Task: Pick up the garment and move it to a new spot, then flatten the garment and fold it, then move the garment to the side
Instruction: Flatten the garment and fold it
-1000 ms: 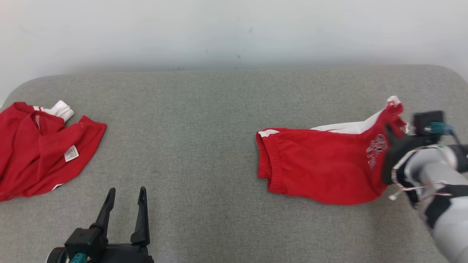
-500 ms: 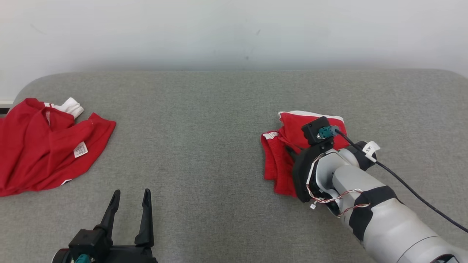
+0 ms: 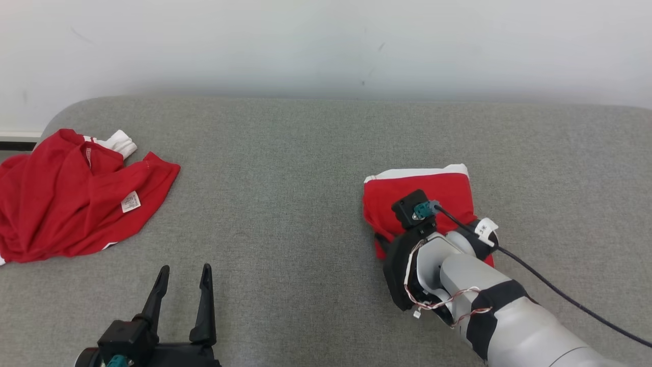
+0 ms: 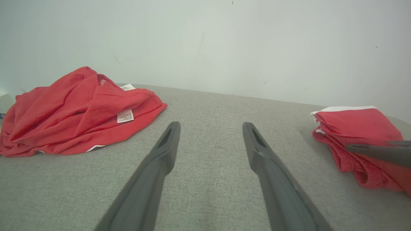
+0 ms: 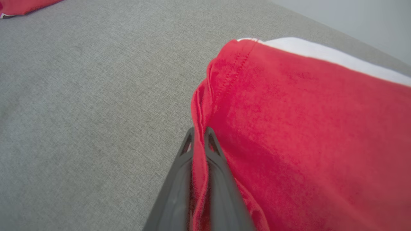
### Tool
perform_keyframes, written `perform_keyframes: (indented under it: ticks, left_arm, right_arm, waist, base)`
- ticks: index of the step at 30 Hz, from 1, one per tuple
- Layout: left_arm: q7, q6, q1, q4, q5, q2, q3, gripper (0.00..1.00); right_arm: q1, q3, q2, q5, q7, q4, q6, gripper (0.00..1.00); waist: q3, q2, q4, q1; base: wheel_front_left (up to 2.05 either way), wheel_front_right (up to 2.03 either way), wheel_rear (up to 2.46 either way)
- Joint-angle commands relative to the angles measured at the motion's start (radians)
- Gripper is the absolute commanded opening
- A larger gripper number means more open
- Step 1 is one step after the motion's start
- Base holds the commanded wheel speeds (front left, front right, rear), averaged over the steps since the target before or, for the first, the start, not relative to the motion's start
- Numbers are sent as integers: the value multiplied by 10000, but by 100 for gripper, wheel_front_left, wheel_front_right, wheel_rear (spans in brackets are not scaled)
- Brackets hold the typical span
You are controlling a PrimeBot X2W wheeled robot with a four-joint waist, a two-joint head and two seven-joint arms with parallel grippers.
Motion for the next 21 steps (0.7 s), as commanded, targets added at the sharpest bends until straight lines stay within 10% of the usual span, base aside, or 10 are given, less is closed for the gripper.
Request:
perform_keyframes:
  ticks: [1,3,17,18,20,21]
  left_arm:
    - [-10,39,113,-10,-45,-3,5,100]
    - [-10,38,133,-5,-45,-4,16,100]
    - [-10,3,179,24,-9,-3,77,100]
    - [-10,-2,156,31,-33,-3,53,100]
    - [-10,10,121,46,-63,-3,-4,100]
    - [-10,11,103,47,-76,-1,-17,100]
  right_arm:
    - [188,40,62,0,35,25,-27,0]
    - [219,-58,72,122,-62,8,-27,100]
    - [505,-1670,-1313,605,-2524,-327,-27,100]
    - [600,-1705,-1396,470,-2635,-136,-27,89]
    - [829,-1697,-1446,228,-2863,171,-27,0]
    - [953,-1654,-1398,107,-2949,283,-27,0]
  waist:
    - [-40,-1,-6,0]
    - [-77,-1,-30,0]
    - [-295,-1,-338,0]
    - [-291,-1,-338,0]
    - [-278,-1,-332,0]
    - [-258,-1,-331,0]
  base:
    - [0,0,0]
    - [0,0,0]
    - [0,0,0]
    - [0,0,0]
    - [0,0,0]
    - [0,0,0]
